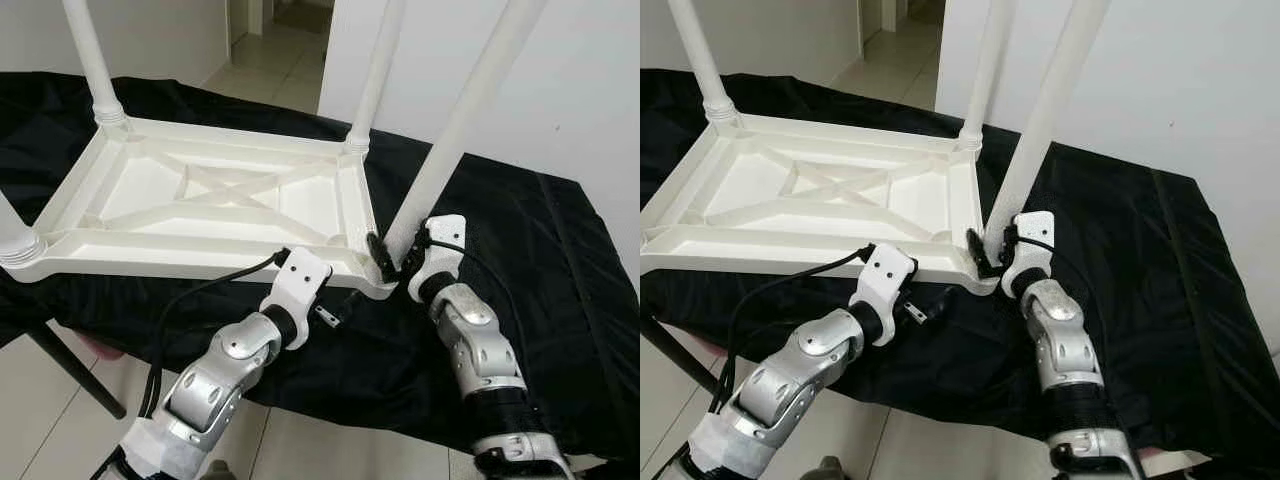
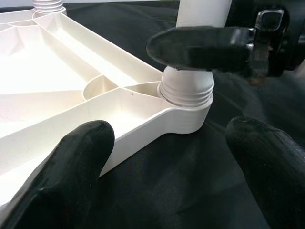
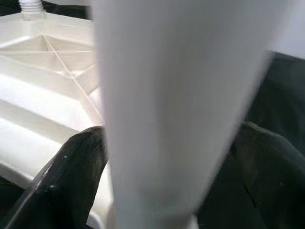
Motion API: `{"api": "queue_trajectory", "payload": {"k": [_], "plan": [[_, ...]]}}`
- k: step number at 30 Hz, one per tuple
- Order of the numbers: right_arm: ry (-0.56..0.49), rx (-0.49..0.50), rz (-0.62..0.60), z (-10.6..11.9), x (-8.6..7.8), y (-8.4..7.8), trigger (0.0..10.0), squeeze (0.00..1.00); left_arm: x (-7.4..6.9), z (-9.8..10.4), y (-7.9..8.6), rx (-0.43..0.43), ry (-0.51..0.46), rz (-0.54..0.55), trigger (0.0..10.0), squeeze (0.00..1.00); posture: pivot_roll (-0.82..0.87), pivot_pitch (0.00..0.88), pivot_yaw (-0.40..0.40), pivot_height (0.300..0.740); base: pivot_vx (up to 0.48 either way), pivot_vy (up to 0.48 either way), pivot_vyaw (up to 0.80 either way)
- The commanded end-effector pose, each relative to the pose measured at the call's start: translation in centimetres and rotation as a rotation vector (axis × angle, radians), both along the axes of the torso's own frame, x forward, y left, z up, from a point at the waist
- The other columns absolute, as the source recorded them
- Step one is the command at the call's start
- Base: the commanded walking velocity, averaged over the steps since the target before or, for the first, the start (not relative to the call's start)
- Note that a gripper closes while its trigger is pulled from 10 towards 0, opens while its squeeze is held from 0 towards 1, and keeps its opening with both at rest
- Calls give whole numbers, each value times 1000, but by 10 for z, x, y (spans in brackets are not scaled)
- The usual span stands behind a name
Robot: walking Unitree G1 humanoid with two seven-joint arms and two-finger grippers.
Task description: Building children table
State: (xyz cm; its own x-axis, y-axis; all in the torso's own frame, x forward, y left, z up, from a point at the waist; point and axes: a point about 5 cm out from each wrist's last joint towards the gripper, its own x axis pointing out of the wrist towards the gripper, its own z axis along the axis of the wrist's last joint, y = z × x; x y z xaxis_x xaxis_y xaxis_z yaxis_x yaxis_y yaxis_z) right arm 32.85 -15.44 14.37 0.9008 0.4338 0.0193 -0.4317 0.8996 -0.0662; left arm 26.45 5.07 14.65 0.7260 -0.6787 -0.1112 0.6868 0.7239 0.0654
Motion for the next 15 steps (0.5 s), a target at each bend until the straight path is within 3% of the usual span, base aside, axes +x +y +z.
{"api": "queue_trajectory", "payload": {"k": [1, 7, 11, 12, 15], "plan": [[7, -16, 71, -2, 1, -1, 10000, 0, -5, 2, -5, 3, 10, -107, 10000, 0, 174, 19, -86, 740, 0, 0, 0], [5, -39, 239, 2, 10, -6, 10000, 0, -6, 3, -4, 5, 14, -114, 10000, 0, 185, 26, -78, 740, 0, 0, 0], [2, -41, 257, 3, 14, -6, 10000, 0, -7, 3, -4, 5, 14, -115, 10000, 0, 185, 28, -77, 740, 0, 0, 0], [18, -28, 281, 2, 19, -5, 0, 0, -7, 4, -5, 4, 14, -117, 10000, 0, 186, 28, -76, 740, 0, 0, 0], [25, -24, 287, 2, 21, -5, 0, 0, -7, 4, -5, 3, 14, -118, 10000, 0, 186, 28, -76, 740, 0, 0, 0]]}}
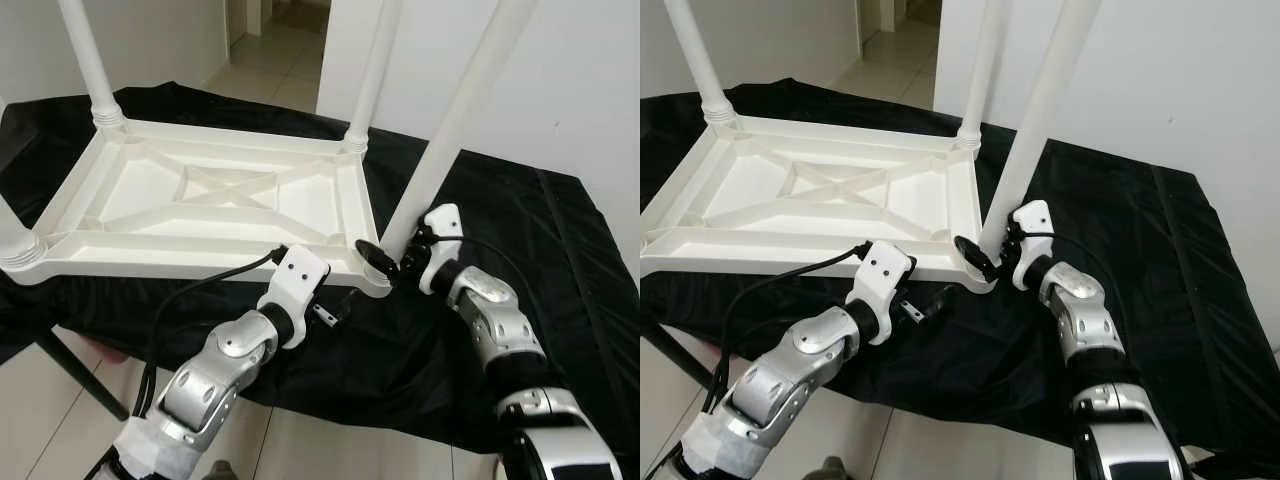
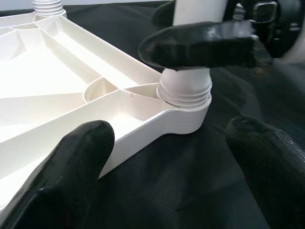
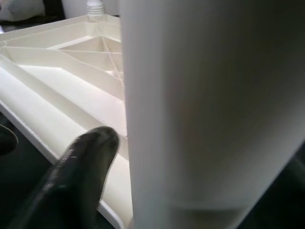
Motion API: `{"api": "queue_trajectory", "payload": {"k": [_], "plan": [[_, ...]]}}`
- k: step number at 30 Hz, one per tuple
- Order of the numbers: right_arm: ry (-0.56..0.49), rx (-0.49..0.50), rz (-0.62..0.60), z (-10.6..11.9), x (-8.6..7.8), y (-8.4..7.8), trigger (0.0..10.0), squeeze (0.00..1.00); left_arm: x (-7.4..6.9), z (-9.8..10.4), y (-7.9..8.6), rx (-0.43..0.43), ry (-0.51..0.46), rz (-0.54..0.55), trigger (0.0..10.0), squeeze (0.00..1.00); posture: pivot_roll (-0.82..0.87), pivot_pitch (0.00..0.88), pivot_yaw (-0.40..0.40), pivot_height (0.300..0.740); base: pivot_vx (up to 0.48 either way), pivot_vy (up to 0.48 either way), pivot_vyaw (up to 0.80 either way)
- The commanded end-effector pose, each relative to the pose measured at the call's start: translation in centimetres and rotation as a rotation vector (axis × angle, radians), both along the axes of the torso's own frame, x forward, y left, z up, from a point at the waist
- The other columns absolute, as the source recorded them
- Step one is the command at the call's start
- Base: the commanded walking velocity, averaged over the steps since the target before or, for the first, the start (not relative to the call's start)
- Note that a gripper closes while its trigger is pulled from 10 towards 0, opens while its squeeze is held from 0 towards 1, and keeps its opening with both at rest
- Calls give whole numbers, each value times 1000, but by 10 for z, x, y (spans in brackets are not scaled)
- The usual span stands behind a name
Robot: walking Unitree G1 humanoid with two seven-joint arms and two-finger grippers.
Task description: Building children table
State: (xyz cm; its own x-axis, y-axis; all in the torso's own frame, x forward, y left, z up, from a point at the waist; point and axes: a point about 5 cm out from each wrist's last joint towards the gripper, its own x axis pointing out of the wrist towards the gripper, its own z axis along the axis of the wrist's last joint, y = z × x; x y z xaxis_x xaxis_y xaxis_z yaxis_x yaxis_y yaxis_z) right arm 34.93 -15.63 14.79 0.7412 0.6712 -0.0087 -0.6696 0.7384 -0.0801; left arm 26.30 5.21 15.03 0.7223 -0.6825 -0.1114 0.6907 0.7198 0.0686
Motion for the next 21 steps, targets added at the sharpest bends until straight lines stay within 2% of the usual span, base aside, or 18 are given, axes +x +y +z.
{"api": "queue_trajectory", "payload": {"k": [1, 9, 15, 16, 21], "plan": [[22, -3, 6, -5, 1, -3, 0, 0, -5, 1, -7, -1, 15, -113, 10000, 0, 196, 28, -77, 740, 0, 0, 0], [70, -14, 36, -16, -1, -5, 0, 0, -6, 2, -7, -5, 18, -108, 10000, 0, 199, 35, -83, 740, 0, 0, 0], [49, 3, 25, -14, -1, -8, 0, 0, -6, 3, -8, -9, 19, -107, 10000, 0, 192, 40, -85, 740, 0, 0, 0], [37, 9, 2, -12, 0, -8, 10000, 0, -6, 3, -8, -11, 19, -107, 10000, 0, 190, 41, -85, 740, 0, 0, 0], [14, 11, -103, -9, 3, -8, 10000, 0, -7, 3, -10, -17, 21, -110, 10000, 0, 181, 47, -87, 740, 0, 0, 0]]}}
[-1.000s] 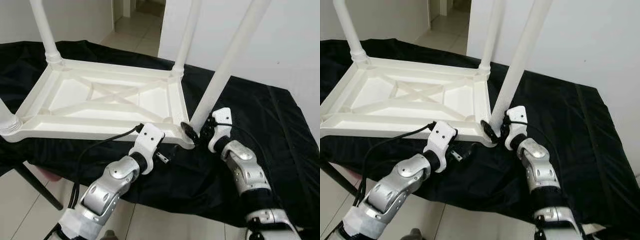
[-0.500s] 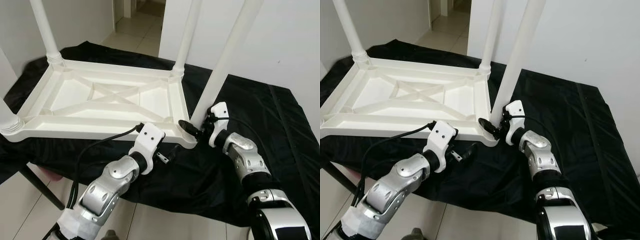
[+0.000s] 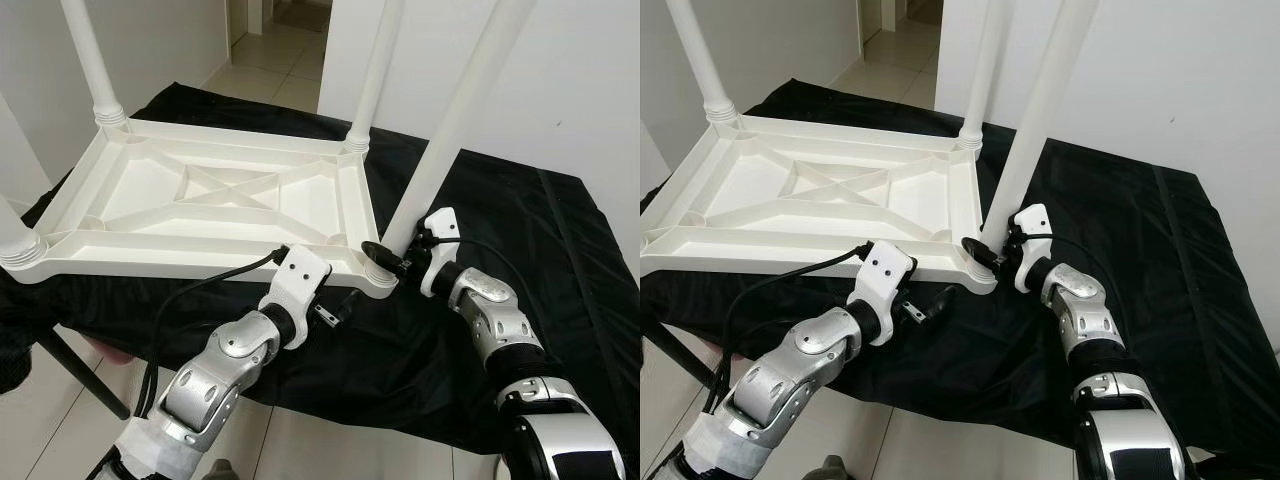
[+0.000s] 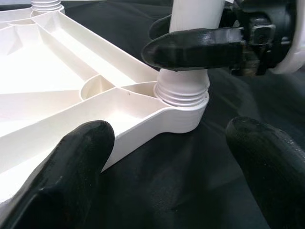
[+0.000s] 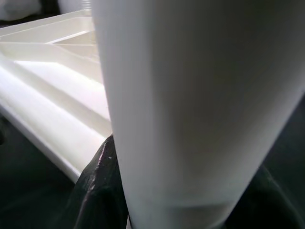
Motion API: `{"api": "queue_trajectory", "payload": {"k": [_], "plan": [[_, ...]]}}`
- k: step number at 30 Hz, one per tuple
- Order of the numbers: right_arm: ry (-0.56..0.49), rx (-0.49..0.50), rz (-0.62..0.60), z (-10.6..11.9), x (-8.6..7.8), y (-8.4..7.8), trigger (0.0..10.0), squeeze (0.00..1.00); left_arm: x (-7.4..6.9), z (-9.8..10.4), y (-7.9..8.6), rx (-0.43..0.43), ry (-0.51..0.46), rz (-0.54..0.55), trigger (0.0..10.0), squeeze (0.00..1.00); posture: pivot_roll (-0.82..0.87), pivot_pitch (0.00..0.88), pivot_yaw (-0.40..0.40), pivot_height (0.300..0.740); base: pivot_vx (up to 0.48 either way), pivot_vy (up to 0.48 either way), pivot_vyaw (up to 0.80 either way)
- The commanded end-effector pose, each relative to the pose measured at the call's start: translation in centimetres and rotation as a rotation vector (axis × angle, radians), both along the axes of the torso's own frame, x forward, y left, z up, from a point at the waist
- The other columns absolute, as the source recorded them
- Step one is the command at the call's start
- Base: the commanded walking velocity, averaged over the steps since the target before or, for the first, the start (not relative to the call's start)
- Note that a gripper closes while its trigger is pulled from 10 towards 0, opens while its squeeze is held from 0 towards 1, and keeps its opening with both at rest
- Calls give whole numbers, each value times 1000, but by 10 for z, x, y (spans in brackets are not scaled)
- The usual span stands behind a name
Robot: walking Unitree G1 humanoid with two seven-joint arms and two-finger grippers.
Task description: Building children table
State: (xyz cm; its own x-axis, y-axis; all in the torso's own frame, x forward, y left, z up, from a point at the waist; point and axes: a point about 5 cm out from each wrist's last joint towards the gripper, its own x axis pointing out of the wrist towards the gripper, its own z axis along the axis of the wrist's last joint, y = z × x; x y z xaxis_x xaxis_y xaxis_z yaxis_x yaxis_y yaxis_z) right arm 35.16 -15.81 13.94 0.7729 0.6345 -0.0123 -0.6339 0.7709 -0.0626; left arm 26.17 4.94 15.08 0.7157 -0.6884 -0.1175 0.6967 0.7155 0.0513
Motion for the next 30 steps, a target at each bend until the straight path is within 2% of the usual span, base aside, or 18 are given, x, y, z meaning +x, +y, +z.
{"api": "queue_trajectory", "payload": {"k": [1, 2, 4, 6, 7, 8, 10, 11, 13, 14, 16, 17, 19, 21, 25, 30], "plan": [[-5, 3, -110, 1, 0, -6, 10000, 0, -6, 2, -8, -10, 5, -105, 10000, 0, 181, 47, -87, 740, 0, 0, 0], [-5, 3, -110, 1, 0, -6, 10000, 0, -6, 2, -8, -10, 5, -105, 10000, 0, 181, 47, -87, 740, 0, 0, 0], [-20, 30, -197, 4, -3, -1, 10000, 0, -7, 2, -8, -12, 7, -106, 10000, 0, 173, 50, -86, 740, 0, 0, 0], [-20, 30, -197, 4, -3, -1, 10000, 0, -7, 2, -8, -12, 7, -106, 10000, 0, 173, 50, -86, 740, 0, 0, 0], [-17, 50, -248, 5, -6, 3, 10000, 0, -7, 2, -9, -13, 9, -108, 10000, 0, 173, 50, -86, 740, 0, 0, 0], [-17, 50, -248, 5, -6, 3, 10000, 0, -7, 2, -9, -13, 9, -108, 10000, 0, 173, 50, -86, 740, 0, 0, 0], [-2, 65, -387, 2, -12, 7, 10000, 0, -8, 2, -10, -17, 11, -111, 10000, 0, 167, 55, -85, 740, 0, 0, 0], [-2, 65, -387, 2, -12, 7, 10000, 0, -8, 2, -10, -17, 11, -111, 10000, 0, 167, 55, -85, 740, 0, 0, 0], [-8, 57, -558, 0, -20, 6, 10000, 0, -9, 2, -10, -20, 13, -115, 10000, 0, 165, 57, -86, 740, 0, 0, 0], [-8, 57, -558, 0, -20, 6, 10000, 0, -9, 2, -10, -20, 13, -115, 10000, 0, 165, 57, -86, 740, 0, 0, 0], [-5, 38, -751, -1, -28, 2, 10000, 0, -9, 2, -11, -21, 16, -118, 10000, 0, 162, 57, -84, 740, 0, 0, 0], [-5, 38, -751, -1, -28, 2, 10000, 0, -9, 2, -11, -21, 16, -118, 10000, 0, 162, 57, -84, 740, 0, 0, 0], [-19, 43, -853, 2, -36, 3, 10000, 0, -9, 2, -12, -24, 18, -121, 10000, 0, 158, 59, -83, 740, 0, 0, 0], [-31, 52, -874, 5, -39, 6, 10000, 0, -9, 2, -13, -25, 18, -122, 10000, 0, 158, 59, -83, 740, 0, 0, 0], [-34, 52, -839, 6, -43, 14, 10000, 0, -9, 2, -14, -29, 19, -124, 10000, 0, 151, 59, -82, 740, 0, 0, 0], [21, 39, -816, 4, -47, 20, 10000, 0, -9, 2, -15, -33, 20, -125, 10000, 0, 153, 61, -89, 740, 0, 0, 0]]}}
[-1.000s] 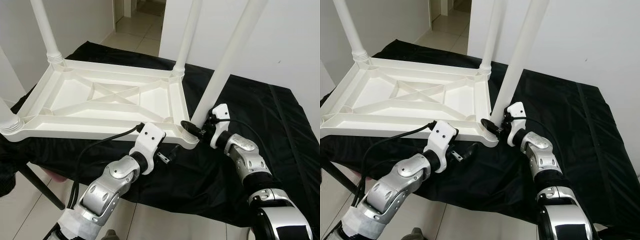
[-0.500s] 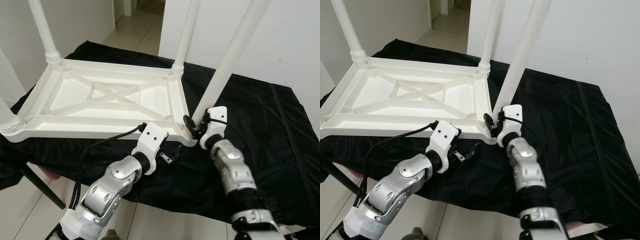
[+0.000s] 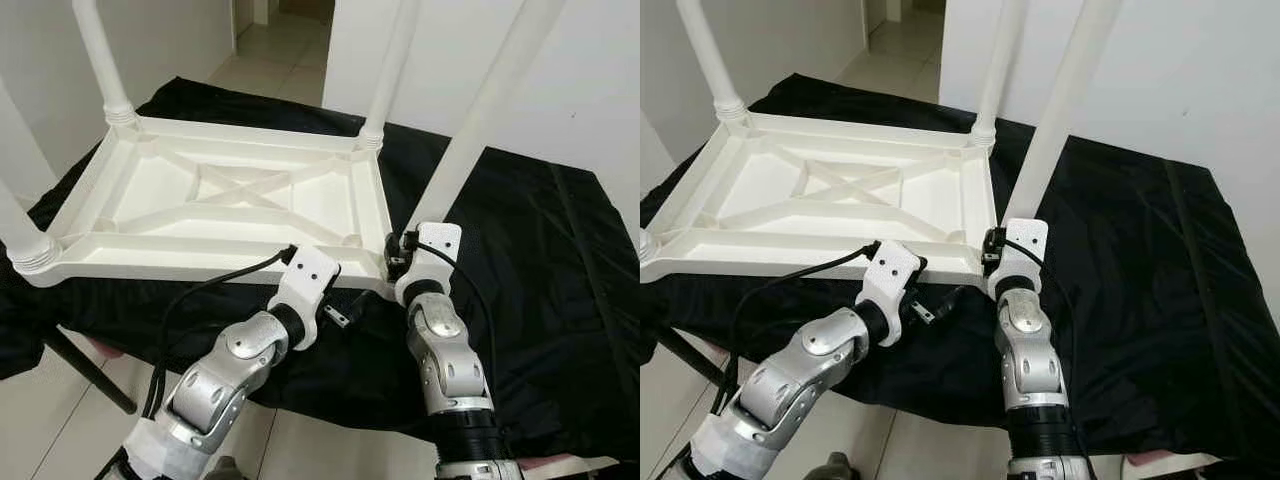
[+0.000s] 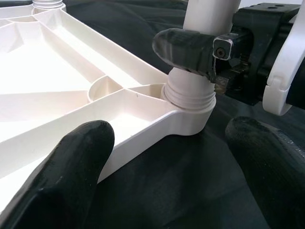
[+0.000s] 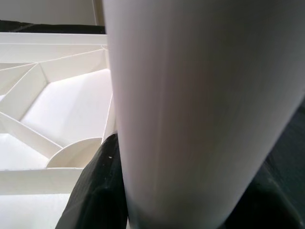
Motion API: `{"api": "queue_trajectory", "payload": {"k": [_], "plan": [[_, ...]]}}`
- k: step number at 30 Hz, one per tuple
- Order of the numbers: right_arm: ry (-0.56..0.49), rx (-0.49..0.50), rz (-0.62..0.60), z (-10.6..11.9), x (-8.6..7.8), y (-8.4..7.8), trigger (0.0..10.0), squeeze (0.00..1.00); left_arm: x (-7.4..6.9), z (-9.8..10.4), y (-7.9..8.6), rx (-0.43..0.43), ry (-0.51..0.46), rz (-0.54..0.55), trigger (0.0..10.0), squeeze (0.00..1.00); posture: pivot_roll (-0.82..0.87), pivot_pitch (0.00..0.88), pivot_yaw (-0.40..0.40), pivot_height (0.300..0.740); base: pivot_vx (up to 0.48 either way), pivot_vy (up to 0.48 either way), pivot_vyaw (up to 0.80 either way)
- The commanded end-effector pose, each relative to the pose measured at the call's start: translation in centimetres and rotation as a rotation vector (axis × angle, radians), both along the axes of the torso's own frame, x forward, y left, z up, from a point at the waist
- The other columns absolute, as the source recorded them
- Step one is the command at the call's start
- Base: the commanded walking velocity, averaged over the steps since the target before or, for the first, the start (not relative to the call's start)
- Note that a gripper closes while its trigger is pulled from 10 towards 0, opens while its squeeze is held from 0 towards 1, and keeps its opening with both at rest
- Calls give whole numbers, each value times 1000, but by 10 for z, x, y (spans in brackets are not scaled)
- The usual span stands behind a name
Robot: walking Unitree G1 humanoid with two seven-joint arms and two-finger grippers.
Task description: Building children table
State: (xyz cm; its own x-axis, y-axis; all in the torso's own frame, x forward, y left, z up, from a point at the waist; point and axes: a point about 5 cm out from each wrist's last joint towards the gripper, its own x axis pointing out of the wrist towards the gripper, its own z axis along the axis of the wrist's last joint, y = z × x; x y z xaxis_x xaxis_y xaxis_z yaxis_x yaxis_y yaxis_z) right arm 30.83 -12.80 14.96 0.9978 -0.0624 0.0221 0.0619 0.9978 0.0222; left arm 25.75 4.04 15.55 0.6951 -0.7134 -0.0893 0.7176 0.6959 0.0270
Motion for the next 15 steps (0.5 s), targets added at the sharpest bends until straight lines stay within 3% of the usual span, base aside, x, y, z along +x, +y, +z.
{"api": "queue_trajectory", "payload": {"k": [1, 2, 10, 13, 14, 15], "plan": [[47, -39, -66, -6, -4, -10, 10000, 0, -5, -2, -6, 5, 21, -96, 10000, 0, 153, 61, -89, 740, 0, 0, 0], [44, -36, -49, -6, -3, -8, 10000, 1000, -5, -3, -6, 4, 21, -95, 10000, 0, 155, 59, -91, 740, 0, 0, 0], [14, 6, 22, -1, 3, -11, 10000, 1000, -5, -3, -6, 2, 23, -92, 10000, 0, 157, 54, -95, 740, 0, 0, 0], [7, -17, 167, -1, 13, -25, 10000, 1000, -6, -3, -5, 8, 21, -100, 10000, 0, 160, 44, -97, 740, 0, 0, 0], [16, -40, 260, -3, 14, -25, 10000, 0, -7, -3, -4, 10, 20, -103, 10000, 0, 161, 41, -97, 740, 0, 0, 0], [26, -58, 325, -5, 14, -26, 10000, 0, -7, -3, -4, 12, 20, -104, 10000, 0, 161, 41, -97, 740, 0, 0, 0]]}}
